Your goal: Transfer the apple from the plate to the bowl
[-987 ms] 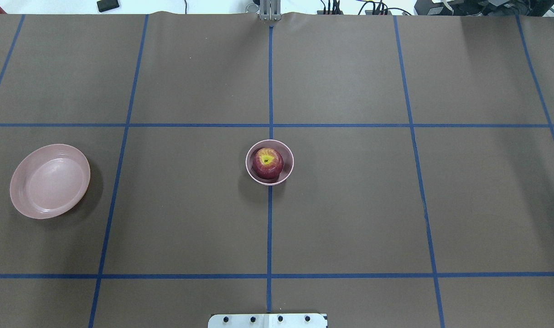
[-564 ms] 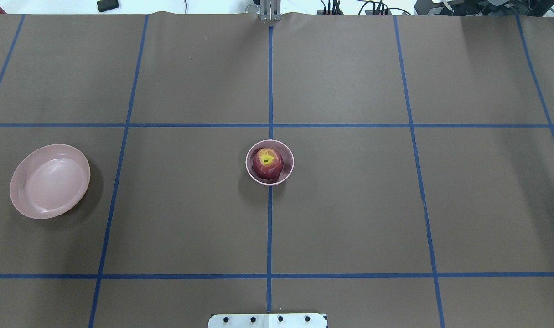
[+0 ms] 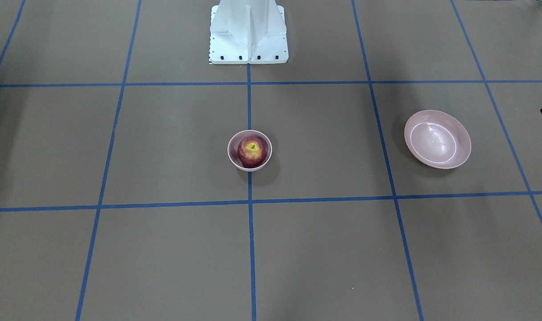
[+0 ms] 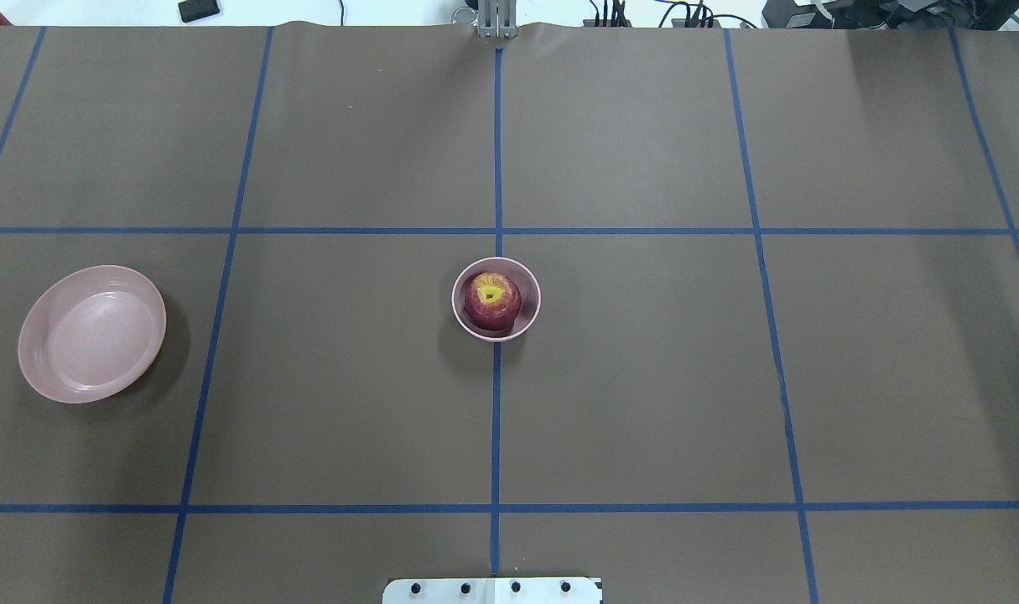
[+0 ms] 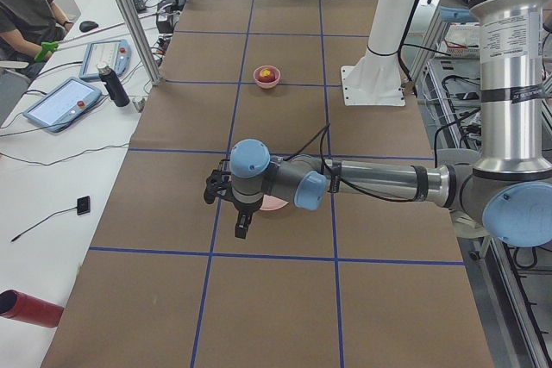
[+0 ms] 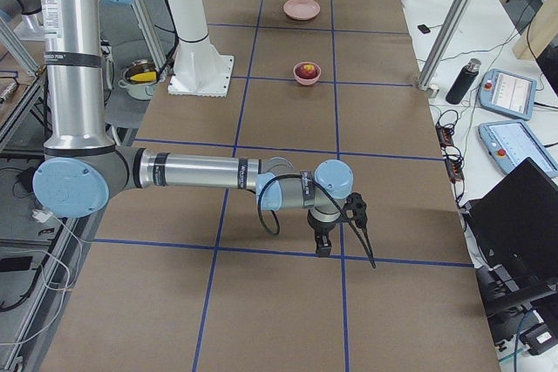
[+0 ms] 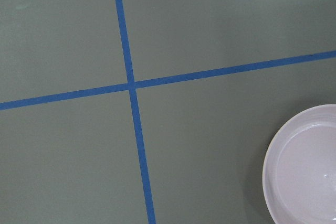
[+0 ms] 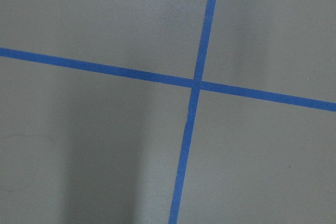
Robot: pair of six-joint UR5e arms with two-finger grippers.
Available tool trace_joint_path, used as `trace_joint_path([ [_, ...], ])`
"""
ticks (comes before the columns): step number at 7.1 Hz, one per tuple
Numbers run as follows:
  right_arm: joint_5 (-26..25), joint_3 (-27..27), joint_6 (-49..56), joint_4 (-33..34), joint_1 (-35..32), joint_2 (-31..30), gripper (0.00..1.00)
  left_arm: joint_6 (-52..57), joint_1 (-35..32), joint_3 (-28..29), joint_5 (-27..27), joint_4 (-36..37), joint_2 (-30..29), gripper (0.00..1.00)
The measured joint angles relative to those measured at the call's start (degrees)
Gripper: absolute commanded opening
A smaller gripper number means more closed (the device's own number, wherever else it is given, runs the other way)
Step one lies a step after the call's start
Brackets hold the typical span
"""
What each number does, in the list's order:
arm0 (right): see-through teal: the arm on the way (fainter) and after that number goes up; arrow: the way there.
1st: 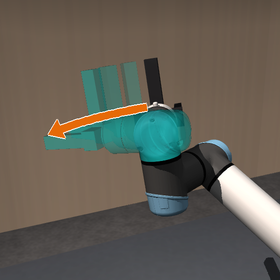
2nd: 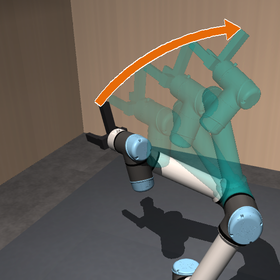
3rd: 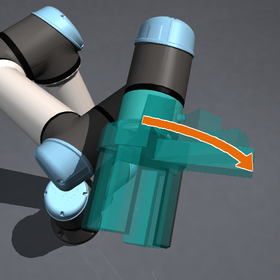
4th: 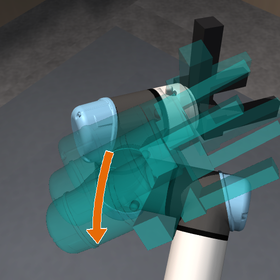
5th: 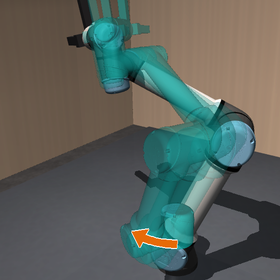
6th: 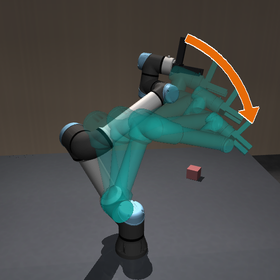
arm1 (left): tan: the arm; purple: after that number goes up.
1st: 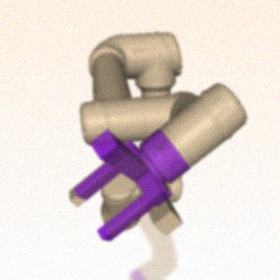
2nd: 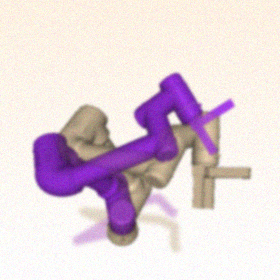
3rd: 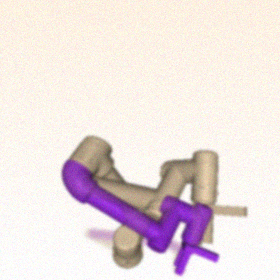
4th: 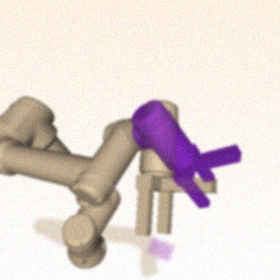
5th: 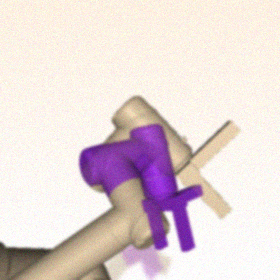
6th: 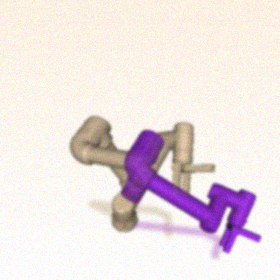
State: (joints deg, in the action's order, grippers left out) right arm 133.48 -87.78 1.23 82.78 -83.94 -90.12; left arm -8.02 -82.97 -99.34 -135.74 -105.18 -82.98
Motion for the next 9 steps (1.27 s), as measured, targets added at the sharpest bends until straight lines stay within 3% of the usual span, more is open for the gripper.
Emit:
trace_joint_path([
  [5, -0.2, 2.4, -0.2, -0.2, 0.1, 1.7, 1.00, 0.1, 0.1, 0.1, 0.0, -0.5, -0.8, 0.98],
  [9, -2.0, 1.0, -0.6, -0.2, 0.1, 1.9, 1.00, 0.0, 0.0, -0.3, 0.0, -1.1, -0.5, 0.98],
])
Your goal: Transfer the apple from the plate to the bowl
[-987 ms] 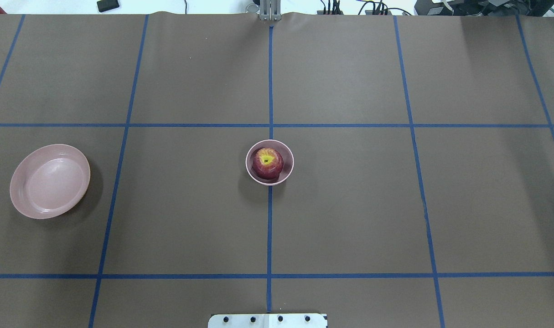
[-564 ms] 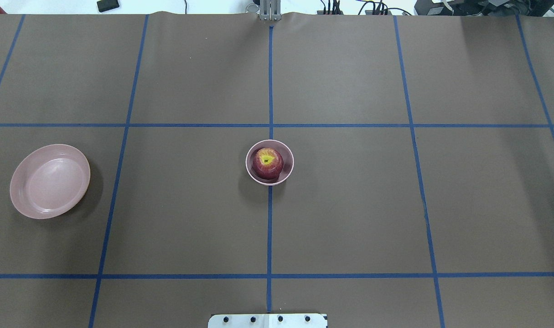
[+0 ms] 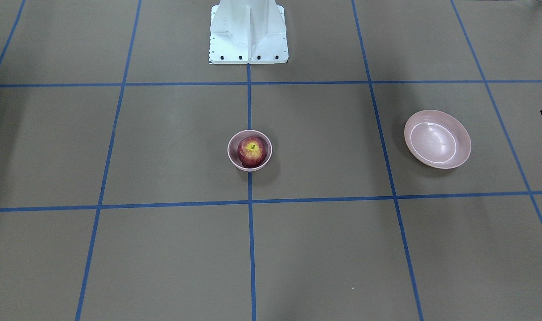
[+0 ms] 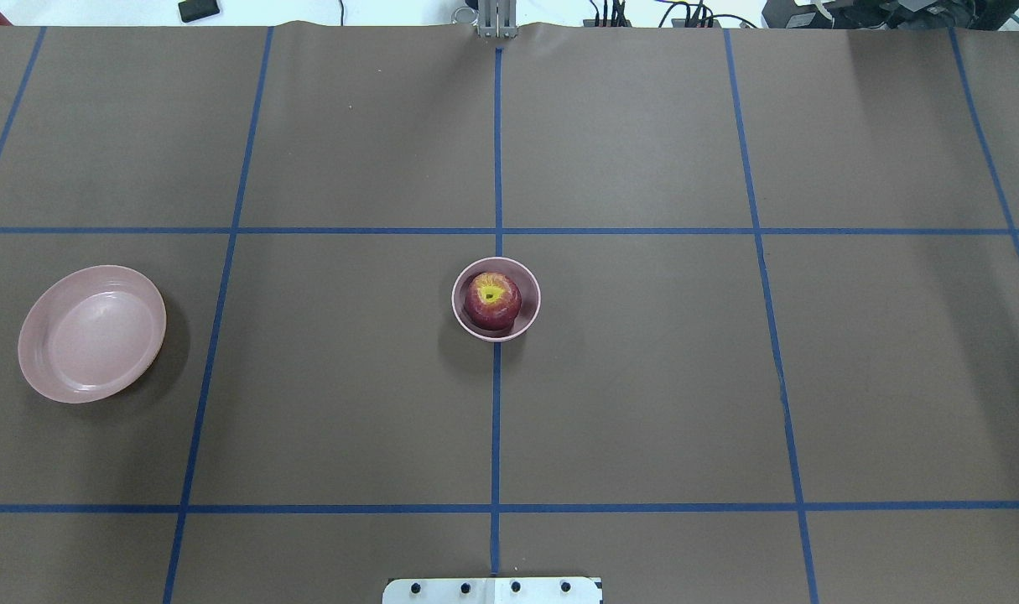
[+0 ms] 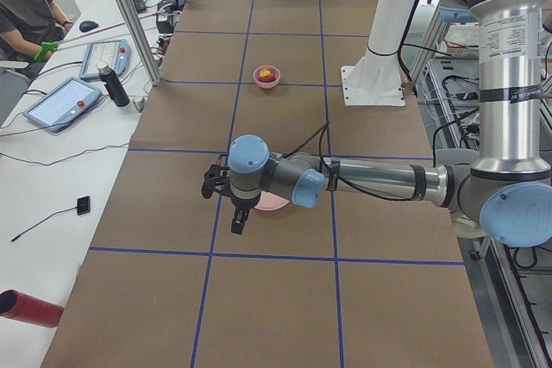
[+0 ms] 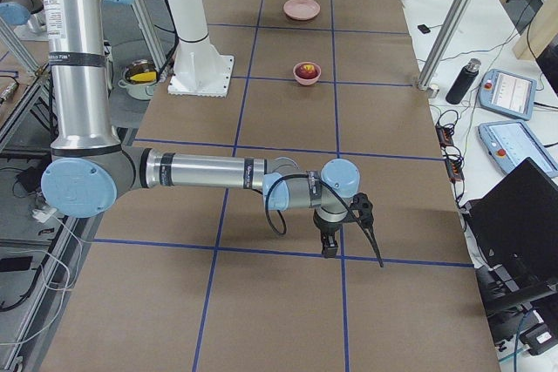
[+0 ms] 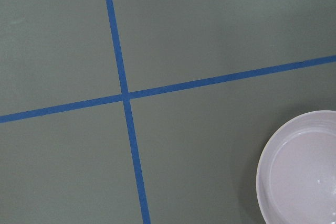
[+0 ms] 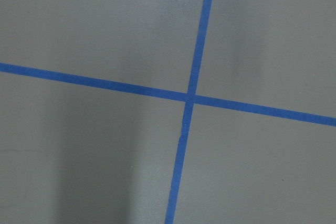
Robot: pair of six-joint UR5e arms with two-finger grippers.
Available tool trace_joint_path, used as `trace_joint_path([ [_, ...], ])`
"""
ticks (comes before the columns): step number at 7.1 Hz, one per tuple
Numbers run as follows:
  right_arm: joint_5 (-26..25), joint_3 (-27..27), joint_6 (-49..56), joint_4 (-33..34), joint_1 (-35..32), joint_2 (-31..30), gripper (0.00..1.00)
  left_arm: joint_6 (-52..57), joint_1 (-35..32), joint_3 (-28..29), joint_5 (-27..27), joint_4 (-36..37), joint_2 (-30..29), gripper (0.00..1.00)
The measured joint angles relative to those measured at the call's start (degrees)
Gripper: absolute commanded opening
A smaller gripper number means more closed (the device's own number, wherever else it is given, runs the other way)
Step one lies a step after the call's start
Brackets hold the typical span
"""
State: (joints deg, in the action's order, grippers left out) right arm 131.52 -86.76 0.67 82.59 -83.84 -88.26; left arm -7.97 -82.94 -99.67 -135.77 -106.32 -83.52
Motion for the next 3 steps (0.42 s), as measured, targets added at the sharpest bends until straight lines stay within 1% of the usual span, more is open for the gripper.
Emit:
trace_joint_path([
  [3, -0.1, 0.2, 0.3, 0.1, 0.0, 0.0, 1.00, 0.0, 0.0, 0.3, 0.0, -0.3, -0.4, 0.98],
])
